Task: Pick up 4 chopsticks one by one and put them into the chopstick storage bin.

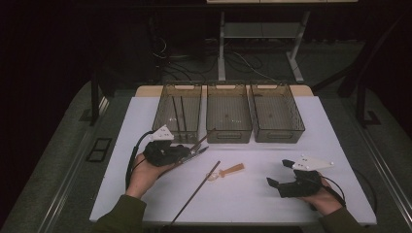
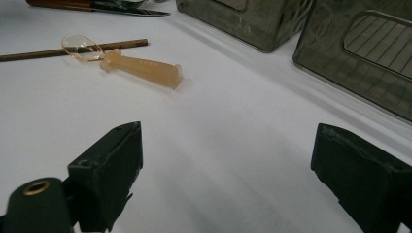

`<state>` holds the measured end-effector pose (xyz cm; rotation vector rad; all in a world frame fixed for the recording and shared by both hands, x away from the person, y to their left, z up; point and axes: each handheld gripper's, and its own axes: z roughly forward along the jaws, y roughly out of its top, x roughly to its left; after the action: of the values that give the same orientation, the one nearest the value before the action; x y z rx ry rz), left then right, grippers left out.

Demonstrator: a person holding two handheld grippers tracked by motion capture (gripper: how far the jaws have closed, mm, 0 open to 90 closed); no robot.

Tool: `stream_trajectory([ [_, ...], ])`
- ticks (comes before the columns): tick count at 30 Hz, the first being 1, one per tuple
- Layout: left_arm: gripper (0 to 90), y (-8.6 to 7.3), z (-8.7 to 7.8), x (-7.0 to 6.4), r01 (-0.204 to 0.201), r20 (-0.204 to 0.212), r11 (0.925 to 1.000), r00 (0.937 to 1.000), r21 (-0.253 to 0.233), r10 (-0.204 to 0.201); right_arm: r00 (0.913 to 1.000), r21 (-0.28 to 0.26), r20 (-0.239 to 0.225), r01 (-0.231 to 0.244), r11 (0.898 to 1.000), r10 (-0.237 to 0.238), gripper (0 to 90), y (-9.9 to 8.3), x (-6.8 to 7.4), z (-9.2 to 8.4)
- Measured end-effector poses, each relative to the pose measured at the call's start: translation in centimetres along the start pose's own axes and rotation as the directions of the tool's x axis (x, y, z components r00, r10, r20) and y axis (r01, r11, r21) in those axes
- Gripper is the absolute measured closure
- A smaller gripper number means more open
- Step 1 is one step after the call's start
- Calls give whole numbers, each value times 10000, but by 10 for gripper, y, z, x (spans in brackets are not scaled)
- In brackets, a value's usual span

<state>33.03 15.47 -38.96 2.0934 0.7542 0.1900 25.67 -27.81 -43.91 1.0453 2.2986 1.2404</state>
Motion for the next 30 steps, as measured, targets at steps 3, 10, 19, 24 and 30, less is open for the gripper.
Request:
stream_trajectory([
  [3, 844, 5, 0, 4, 50, -8, 9999, 10000, -110, -50, 10000, 40, 36, 48, 10000, -48, 117, 0, -1, 0],
  [10, 844, 15, -1, 12, 90, 72, 9995, 9999, -308, -88, 9999, 76, 55, 157, 9998, -157, 117, 0, 1, 1],
  [19, 844, 30, 4, 24, 83, -71, 9988, 9999, -490, -87, 9998, 55, -11, 205, 9998, -204, 117, 0, 1, -1],
  [24, 844, 41, 8, 32, 51, -166, 9985, 9998, -548, -60, 9998, 33, -6, 186, 9998, -186, 117, 0, 1, -1],
  [30, 844, 57, 10, 44, 25, -291, 9977, 9996, -674, -44, 9998, 9, 3, 190, 9998, -190, 117, 0, 1, -2],
])
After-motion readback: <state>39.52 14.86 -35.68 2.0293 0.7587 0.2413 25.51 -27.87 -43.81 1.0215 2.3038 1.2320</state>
